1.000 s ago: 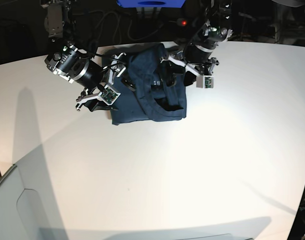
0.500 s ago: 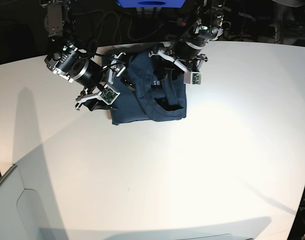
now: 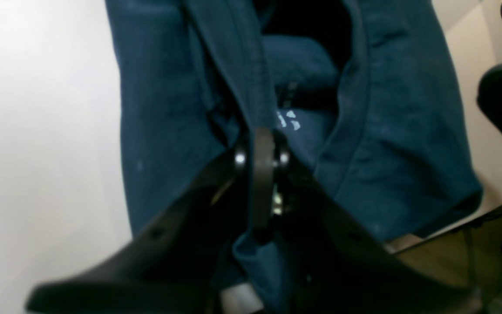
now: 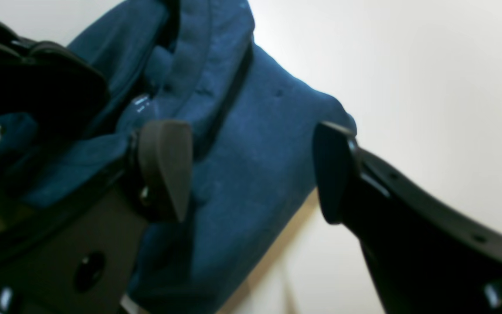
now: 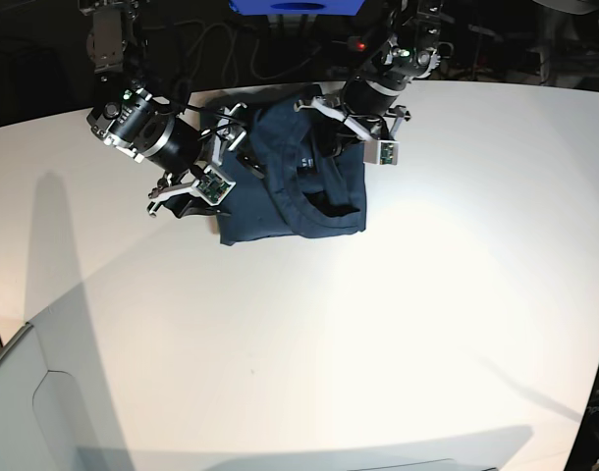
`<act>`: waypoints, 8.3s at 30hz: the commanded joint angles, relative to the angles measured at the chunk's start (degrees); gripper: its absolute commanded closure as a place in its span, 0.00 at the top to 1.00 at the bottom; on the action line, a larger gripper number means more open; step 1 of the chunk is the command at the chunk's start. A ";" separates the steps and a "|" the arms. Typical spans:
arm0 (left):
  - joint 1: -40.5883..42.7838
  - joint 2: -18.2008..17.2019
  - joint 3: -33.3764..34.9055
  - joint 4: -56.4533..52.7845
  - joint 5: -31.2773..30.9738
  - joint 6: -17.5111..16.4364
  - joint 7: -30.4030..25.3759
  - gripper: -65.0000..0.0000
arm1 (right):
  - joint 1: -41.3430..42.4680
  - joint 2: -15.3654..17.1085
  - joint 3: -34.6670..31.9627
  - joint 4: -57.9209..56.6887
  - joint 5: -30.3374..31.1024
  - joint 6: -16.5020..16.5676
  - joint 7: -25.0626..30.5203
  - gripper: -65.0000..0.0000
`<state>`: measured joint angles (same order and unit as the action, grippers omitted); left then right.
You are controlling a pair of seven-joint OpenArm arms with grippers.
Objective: Fold the T-shirt properly
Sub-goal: 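Grasp the folded stack edges with both grippers and square it, then press and smooth the folded shirt stack with both grippers, then pinch the stack's side edge with the left gripper and tuck it under, then drag the folded stack with the left gripper toward the right gripper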
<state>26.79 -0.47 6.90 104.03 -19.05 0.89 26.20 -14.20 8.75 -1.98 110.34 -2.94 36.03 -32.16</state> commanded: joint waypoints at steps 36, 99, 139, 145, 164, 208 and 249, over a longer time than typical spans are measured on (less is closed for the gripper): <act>1.83 0.16 -11.25 2.74 -0.86 -0.40 -0.57 0.18 | 0.35 0.35 0.09 0.91 0.79 0.76 1.35 0.63; -18.65 0.34 -7.38 -15.81 -0.86 -0.40 -1.18 0.38 | 12.39 -1.76 -0.18 -16.94 0.96 0.85 1.53 0.00; -3.09 0.43 -9.75 5.64 -0.86 -0.58 -0.74 0.38 | -6.51 -0.62 -0.18 2.14 0.96 0.85 1.35 0.00; -0.63 0.69 -9.67 4.24 -0.86 -0.67 -0.66 0.38 | -6.24 -0.62 -0.18 -3.58 0.96 0.85 1.61 0.00; -0.63 -1.33 -10.02 3.53 -0.86 -0.58 -0.66 0.39 | -7.03 -0.36 1.67 2.49 0.96 0.85 1.61 0.00; -12.06 -1.51 -9.58 -16.60 -0.95 -0.93 -0.48 0.00 | -11.69 -0.53 9.58 5.74 0.96 0.85 1.35 0.00; -68.50 -4.32 65.76 -48.95 -0.25 -1.10 -1.10 0.00 | -12.92 -4.23 26.37 5.48 0.79 0.85 1.26 0.00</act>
<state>-40.93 -5.02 72.64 54.85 -18.61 1.15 23.64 -27.05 4.23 24.10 114.91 -2.79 36.05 -32.03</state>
